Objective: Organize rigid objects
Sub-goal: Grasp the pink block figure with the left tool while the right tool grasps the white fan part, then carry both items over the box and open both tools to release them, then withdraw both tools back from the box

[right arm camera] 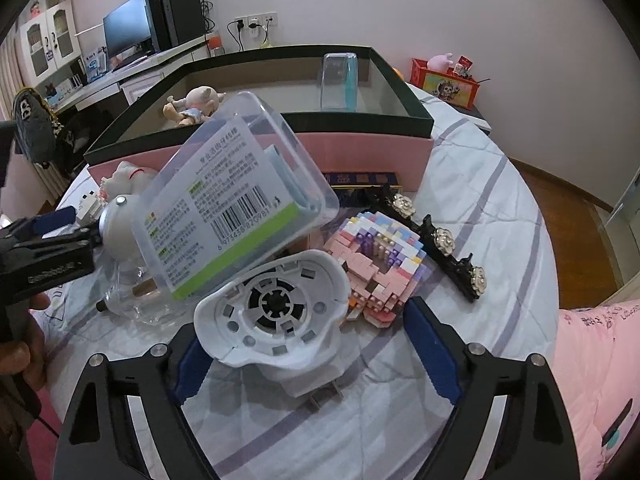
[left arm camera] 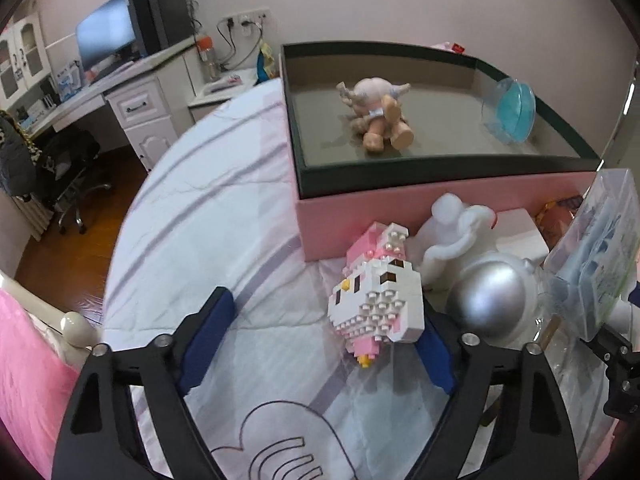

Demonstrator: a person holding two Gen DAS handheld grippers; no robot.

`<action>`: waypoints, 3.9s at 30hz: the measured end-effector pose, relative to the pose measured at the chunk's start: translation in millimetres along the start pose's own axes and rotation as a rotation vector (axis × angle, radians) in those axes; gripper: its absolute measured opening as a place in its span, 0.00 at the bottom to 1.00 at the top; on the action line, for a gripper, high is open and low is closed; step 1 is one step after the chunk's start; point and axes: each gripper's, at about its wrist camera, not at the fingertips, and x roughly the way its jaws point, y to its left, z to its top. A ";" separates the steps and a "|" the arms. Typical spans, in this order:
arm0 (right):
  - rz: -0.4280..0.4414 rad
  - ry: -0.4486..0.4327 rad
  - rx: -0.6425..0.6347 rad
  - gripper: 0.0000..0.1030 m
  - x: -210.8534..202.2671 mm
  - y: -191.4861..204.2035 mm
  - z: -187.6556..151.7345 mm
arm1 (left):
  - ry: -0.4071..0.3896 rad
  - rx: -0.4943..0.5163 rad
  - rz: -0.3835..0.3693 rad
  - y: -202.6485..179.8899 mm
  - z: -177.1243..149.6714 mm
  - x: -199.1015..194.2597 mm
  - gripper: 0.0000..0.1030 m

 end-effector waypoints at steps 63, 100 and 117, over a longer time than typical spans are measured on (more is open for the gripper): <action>0.211 -0.228 -0.001 0.55 -17.3 -23.4 182.1 | -0.246 -0.017 -0.174 -33.1 147.3 -60.1 0.29; 0.087 -0.103 0.088 1.00 38.2 -37.6 212.2 | -0.200 -0.037 -0.078 -17.6 169.1 -26.6 1.00; -0.010 -0.438 0.129 1.00 -149.2 -36.0 86.7 | -0.429 -0.051 -0.038 -28.1 71.6 -187.7 1.00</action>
